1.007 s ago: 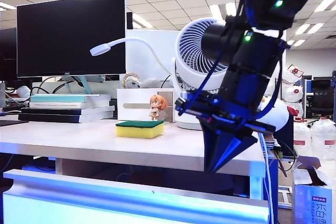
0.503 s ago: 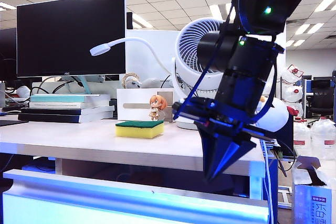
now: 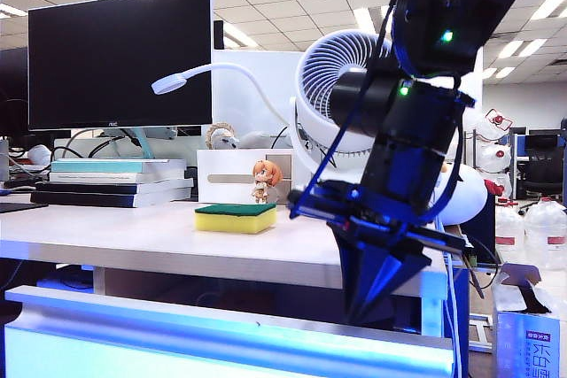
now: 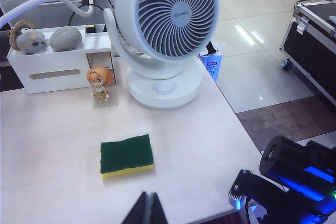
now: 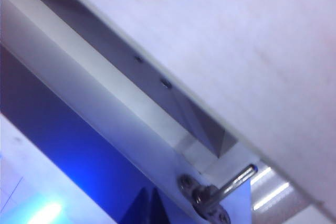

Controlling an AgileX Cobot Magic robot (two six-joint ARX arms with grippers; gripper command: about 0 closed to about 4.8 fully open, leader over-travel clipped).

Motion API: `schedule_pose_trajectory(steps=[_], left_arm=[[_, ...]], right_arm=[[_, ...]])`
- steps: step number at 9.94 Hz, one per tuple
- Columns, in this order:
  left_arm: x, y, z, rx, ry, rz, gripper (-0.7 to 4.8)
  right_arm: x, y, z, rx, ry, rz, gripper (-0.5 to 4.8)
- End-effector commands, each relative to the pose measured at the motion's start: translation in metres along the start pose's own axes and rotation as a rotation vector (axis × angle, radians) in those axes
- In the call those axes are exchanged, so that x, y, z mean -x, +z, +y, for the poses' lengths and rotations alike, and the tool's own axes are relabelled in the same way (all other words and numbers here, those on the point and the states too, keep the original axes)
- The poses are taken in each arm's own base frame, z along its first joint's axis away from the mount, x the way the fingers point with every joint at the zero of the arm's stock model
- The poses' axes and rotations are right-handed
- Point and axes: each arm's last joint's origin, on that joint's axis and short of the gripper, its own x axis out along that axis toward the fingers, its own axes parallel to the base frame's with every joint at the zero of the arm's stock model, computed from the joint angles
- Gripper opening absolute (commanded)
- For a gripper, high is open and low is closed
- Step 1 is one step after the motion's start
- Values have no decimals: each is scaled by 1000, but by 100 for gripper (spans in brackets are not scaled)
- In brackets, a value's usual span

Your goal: Open the drawer, place the cleaning sponge inside, then close the drawer.

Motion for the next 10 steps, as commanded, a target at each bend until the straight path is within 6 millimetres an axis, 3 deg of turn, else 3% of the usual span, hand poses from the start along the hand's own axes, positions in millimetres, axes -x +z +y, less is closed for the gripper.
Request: schedule_pose_trajectory(steps=[1,10], left_arm=[[2,3,0,-7,-2,-22,-5],[2,3,0,-7,-2,-22,-5]], right_arm=[[1,-3,2,-8,54,48,-9],[-5,-18,24,76,70,145,-9]])
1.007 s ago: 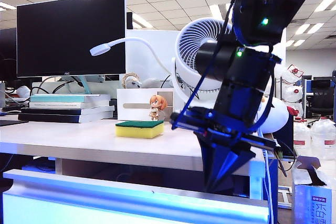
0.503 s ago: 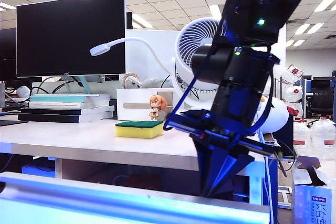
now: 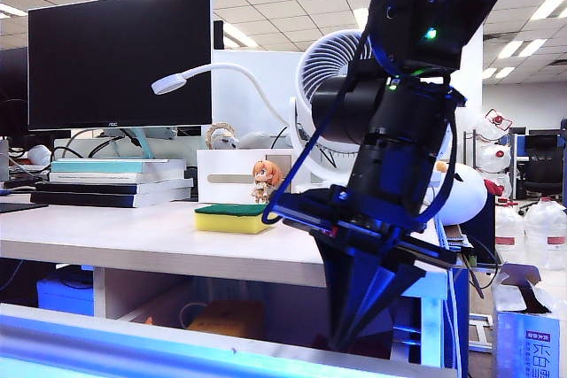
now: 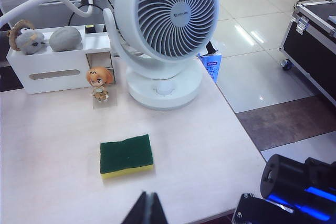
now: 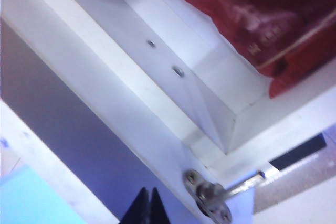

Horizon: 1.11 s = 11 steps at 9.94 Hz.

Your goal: Open the drawer, place the cleaning sponge inside, then close the drawer.

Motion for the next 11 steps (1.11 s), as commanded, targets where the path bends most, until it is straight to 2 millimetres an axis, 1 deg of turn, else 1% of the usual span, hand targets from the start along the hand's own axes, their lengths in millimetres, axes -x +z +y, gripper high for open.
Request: schedule_pose_trajectory(steps=[1,3,4,5,6,7,8,9,10,11], left_arm=[[2,3,0,-6,-2,-22,-5],[2,3,0,-6,-3,-21,-5],[2,3,0,-6,-3,-20,-5],[5,2,-1,0,-3,-10,-5],[10,0,-2,3,-5,8,-5],[16,-3,-4,9,-7,34,-5],[22,-7,-5,18,-10,77,-5],[24,-10,-6,36,-12,98,-5],[26,-16,-7,108,-12,159,-5],[27,-16,-7,120,-4,160,-5]], right_arm=[[-1,-4,9,44,19,34,-9],[-2,-3,13,66,25,16,-9],[4,2,16,90,27,2,-9],[14,12,22,106,35,-30,-9],[28,26,30,126,46,-85,-9],[48,44,40,180,32,-179,-9],[73,63,52,356,-38,-311,-9],[83,71,57,441,-72,-367,-9],[114,92,67,523,-164,-561,-8],[118,97,68,544,-166,-616,-8]])
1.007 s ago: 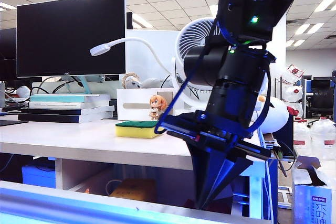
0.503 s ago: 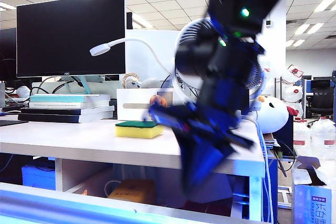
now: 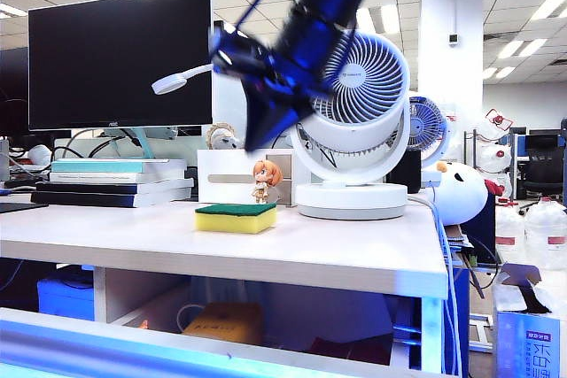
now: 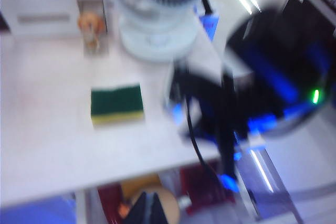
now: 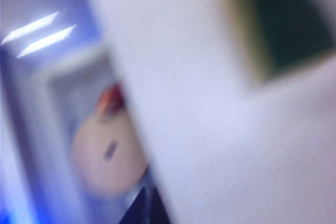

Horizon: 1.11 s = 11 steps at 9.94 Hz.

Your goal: Open the drawer, place the cleaning sponge inside, then close the drawer.

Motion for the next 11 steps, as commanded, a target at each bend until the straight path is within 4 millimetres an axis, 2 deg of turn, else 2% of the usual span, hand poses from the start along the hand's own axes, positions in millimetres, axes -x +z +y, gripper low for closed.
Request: schedule_pose_trajectory(steps=[1,2,3,4,5,6,7,9,11], left_arm=[[4,0,-1,34,5,-6,-5],[4,0,-1,37,4,-6,-5],[4,1,-1,52,3,-8,-5],[4,2,-1,50,3,-18,-5],[4,2,-1,49,3,-24,-5],[4,4,-1,46,0,-38,-5],[4,4,-1,46,0,-38,-5],[4,4,-1,46,0,-40,-5],[4,4,-1,48,-1,-39,-5]], right_arm=[[7,20,-17,40,-60,-203,-7],[4,24,-25,38,-89,-258,12],[-6,23,-29,155,-80,-271,463],[-20,18,-32,164,-62,-250,462],[-26,17,-32,163,-60,-244,458],[-46,12,-36,162,-62,-242,430],[-61,12,-41,155,-64,-227,430],[-75,24,-48,155,-70,-240,430],[-103,33,-59,143,-74,-236,426]])
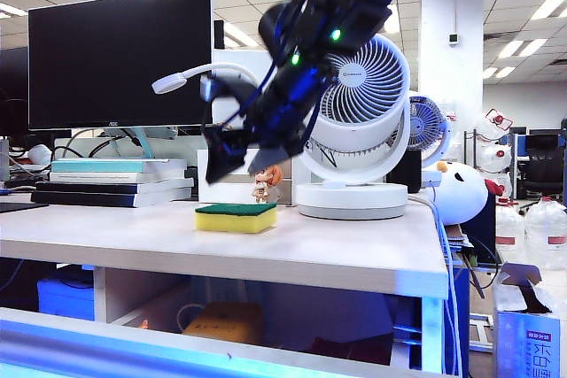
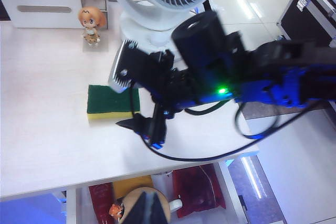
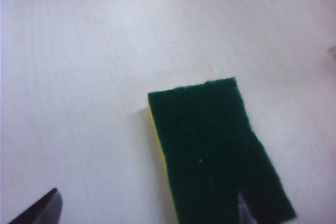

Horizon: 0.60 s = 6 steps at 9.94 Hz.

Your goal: Open the drawer, place the cleaning sponge inside, then close the drawer.

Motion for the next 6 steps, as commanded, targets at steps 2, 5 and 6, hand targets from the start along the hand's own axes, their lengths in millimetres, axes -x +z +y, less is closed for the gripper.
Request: schedule_pose_trajectory(steps=[2,5,6], left_arm=[[2,2,-1,-1,-4,-17,-5],[2,2,-1,-1,-4,-17,-5],[2,2,0,0,-4,-17,-5]], right_arm=[[-30,1,-15,-26,-16,3,385],[-43,-19,-19,-42,-15,105,372],[-43,-21,-19,-39,-34,118,333]])
